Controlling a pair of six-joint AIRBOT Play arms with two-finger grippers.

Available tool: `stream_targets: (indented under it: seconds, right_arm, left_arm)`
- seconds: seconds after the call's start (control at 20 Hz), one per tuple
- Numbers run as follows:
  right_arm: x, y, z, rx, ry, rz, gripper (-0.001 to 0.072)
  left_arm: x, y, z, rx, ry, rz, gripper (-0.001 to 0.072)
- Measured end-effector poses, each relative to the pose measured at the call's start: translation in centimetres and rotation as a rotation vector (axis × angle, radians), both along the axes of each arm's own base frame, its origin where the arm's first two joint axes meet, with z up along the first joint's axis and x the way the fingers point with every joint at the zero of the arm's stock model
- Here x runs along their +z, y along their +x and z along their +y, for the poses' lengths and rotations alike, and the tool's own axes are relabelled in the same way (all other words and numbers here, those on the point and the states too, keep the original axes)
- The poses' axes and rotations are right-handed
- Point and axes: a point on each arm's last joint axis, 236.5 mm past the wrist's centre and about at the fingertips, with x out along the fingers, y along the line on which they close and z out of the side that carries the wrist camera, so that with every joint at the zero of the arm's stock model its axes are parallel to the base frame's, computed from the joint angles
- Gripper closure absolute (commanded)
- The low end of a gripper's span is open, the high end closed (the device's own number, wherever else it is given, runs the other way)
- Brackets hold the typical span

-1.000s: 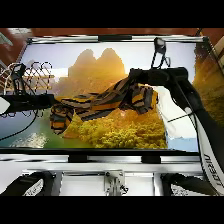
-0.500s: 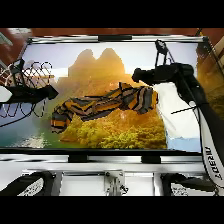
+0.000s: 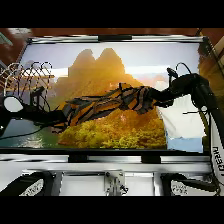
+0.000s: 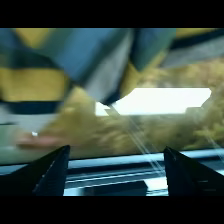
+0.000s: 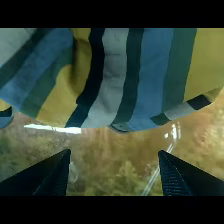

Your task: Fold the shirts.

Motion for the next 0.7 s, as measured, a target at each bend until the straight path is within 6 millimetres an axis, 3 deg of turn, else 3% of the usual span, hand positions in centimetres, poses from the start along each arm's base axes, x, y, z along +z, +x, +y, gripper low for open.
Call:
stream_targets:
  seconds: [0.15,0.25,0.65,0.7]
  right_arm:
    - [-1.1,0.0,0.2,-0.028,0.024,0.007,0.0052]
    - [-1.9,0.1,0.3,-0.046,0.033,0.019,0.0052]
    - [-5.5,0.1,2.0,-0.039,0.034,0.073,0.0052]
    - [-6.0,0.0,2.2,-0.039,0.035,0.084,0.0053]
  left_arm:
    - [-0.9,-0.1,-2.4,-0.025,-0.03,-0.024,-0.0013]
    - [-1.6,0.2,-2.7,-0.026,-0.025,-0.032,-0.0013]
    - [-4.4,0.6,-0.8,-0.062,0.096,-0.019,-0.0006]
    - [-4.6,0.6,-0.5,-0.066,0.109,-0.017,0.0092]
